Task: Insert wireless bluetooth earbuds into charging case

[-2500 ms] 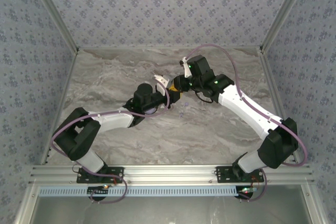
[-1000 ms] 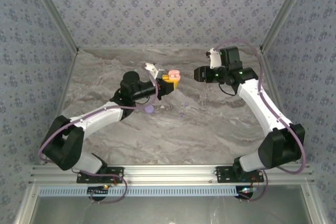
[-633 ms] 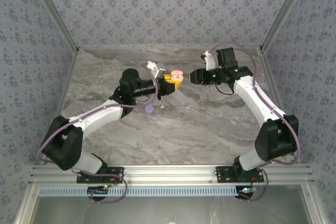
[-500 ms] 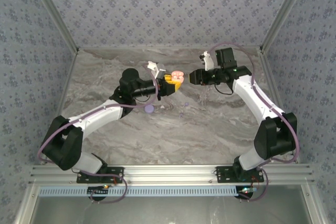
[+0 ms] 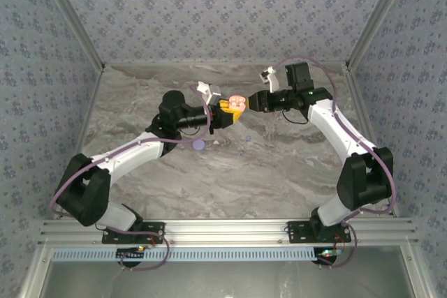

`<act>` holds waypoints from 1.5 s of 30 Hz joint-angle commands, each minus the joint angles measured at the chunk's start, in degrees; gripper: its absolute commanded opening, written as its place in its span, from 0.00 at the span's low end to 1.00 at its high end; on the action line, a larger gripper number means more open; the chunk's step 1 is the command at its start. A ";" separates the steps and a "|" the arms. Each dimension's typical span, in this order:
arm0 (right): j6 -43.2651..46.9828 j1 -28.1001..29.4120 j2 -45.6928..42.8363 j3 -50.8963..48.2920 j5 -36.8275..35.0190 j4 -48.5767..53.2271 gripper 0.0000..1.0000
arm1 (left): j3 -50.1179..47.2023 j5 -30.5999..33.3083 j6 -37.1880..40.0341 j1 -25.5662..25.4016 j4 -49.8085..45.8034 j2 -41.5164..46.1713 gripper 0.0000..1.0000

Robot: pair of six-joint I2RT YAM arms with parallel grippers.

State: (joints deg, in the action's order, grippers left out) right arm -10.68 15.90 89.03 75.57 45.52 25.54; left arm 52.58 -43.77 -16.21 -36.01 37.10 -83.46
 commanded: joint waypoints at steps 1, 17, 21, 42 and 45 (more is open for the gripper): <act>0.13 0.39 0.09 1.99 4.28 -1.37 0.26 | 2.28 -1.60 -0.42 -0.45 1.56 -0.48 0.23; 0.00 0.90 -1.10 3.10 10.28 -2.86 0.26 | 2.22 -1.22 -0.82 -1.00 1.75 -2.74 0.23; 0.13 0.93 -2.02 2.66 10.62 -3.20 0.26 | 2.18 -0.84 -1.10 -1.07 1.76 -3.37 0.23; 1.12 0.22 -5.16 1.25 -4.51 1.13 0.27 | 1.89 5.51 -2.08 -0.07 -1.28 -4.17 0.23; -0.59 -0.69 -6.09 0.21 -14.18 2.43 0.27 | 3.41 7.75 -2.25 0.37 -5.30 -4.47 0.23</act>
State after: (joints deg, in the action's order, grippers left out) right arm -10.63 16.21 85.21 76.64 41.56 25.15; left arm 53.01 -39.16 -17.72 -36.21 35.00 -87.15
